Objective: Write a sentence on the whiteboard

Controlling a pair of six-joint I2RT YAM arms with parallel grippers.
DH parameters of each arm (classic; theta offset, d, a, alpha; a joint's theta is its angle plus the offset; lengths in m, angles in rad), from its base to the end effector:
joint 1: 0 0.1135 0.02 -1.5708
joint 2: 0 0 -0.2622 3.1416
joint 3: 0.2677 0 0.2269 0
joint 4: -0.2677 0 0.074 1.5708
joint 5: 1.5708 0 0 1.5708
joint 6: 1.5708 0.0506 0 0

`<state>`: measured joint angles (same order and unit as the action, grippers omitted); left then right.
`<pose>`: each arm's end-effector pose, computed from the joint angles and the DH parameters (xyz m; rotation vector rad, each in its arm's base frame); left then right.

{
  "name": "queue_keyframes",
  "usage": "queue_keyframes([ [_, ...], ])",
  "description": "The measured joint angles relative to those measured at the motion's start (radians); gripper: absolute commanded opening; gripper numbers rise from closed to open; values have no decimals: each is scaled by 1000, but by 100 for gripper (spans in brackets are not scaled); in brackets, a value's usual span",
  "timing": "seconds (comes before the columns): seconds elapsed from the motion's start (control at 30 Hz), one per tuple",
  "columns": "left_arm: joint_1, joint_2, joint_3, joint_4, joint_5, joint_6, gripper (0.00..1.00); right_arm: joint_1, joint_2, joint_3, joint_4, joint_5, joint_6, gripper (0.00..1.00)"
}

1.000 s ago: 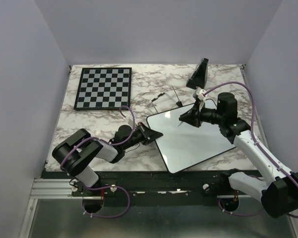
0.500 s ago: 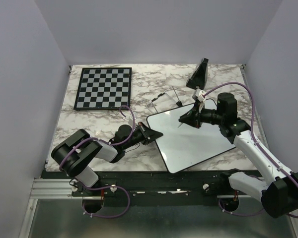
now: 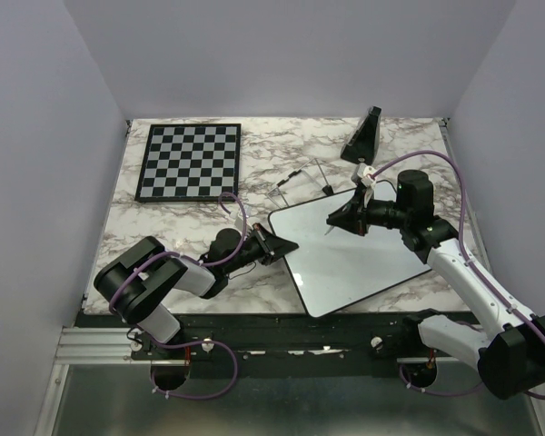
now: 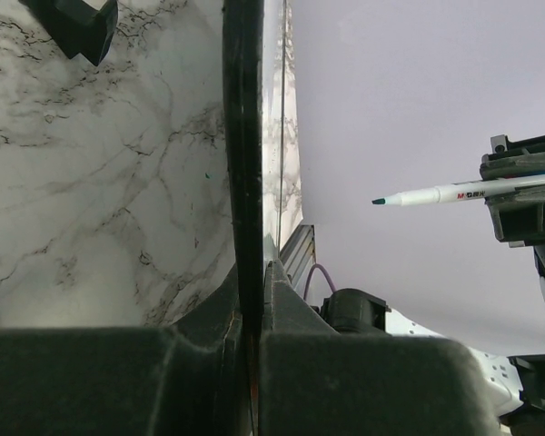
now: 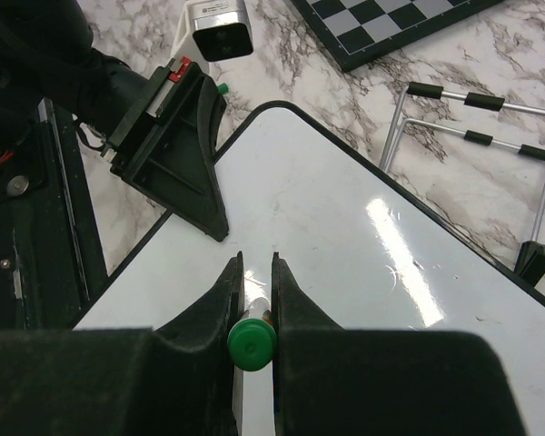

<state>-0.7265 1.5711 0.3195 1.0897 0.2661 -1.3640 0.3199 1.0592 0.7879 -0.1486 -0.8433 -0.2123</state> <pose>0.1907 -0.1873 0.1670 -0.4256 2.0423 -1.6632 0.1939 0.1041 0.2974 -1.0165 1.6608 0.9027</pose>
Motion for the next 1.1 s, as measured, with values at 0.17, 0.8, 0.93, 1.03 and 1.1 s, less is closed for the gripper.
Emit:
queue_keyframes([
  [0.17, 0, 0, 0, 0, 1, 3, 0, 0, 0, 0, -2, -3, -3, 1],
  [0.8, 0, 0, 0, 0, 1, 6, 0, 0, 1, 0, -2, -4, -6, 0],
  [0.93, 0, 0, 0, 0, 1, 6, 0, 0, 2, 0, -2, -4, -6, 1],
  [1.03, 0, 0, 0, 0, 1, 7, 0, 0, 5, 0, -2, -4, -5, 0],
  [1.1, 0, 0, 0, 0, 2, 7, 0, 0, 13, 1, -2, -6, -5, 0],
])
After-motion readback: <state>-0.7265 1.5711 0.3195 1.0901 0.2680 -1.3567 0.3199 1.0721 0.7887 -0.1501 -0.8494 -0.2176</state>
